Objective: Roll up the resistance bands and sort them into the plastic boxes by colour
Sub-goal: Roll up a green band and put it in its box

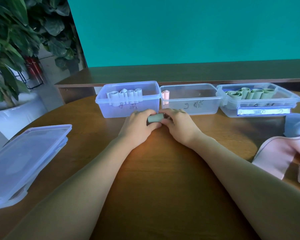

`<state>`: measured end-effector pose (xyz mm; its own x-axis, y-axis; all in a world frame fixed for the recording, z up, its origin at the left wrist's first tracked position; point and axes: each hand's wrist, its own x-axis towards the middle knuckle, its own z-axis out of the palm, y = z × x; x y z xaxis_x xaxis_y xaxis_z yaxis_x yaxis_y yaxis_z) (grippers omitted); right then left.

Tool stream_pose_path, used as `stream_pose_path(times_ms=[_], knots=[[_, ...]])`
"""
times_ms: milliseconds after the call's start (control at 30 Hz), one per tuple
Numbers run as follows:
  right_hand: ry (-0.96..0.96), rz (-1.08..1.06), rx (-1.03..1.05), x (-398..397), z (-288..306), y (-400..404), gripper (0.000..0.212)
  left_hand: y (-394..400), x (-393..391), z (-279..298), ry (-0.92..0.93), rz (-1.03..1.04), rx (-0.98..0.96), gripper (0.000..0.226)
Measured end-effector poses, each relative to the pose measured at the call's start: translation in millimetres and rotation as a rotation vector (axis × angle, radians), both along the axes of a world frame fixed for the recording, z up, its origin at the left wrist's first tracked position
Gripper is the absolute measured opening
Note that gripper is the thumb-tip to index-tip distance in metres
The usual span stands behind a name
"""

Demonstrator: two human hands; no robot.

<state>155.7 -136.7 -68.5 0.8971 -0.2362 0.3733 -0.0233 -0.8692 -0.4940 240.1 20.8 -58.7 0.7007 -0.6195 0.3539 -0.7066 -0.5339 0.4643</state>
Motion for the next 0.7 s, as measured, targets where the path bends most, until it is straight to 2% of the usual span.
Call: stream_pose_path(times_ms=[133, 333, 567, 700], knots=[[-0.058, 0.034, 0.11, -15.6, 6.9, 3.1, 0.034, 2.8, -15.5, 6.1, -0.107, -0.014, 0.053, 0.035], [-0.108, 0.112, 0.373, -61.2, 19.0, 3.2, 0.031, 7.0, -40.4, 7.3, 0.027, -0.087, -0.074, 0.033], [-0.191, 0.111, 0.51, -110.1, 27.3, 6.2, 0.021, 5.1, -86.8, 9.5, 0.118, -0.144, -0.155, 0.029], [-0.226, 0.071, 0.517, -136.4, 35.7, 6.1, 0.026, -5.9, -109.5, 11.7, 0.159, -0.171, -0.234, 0.028]])
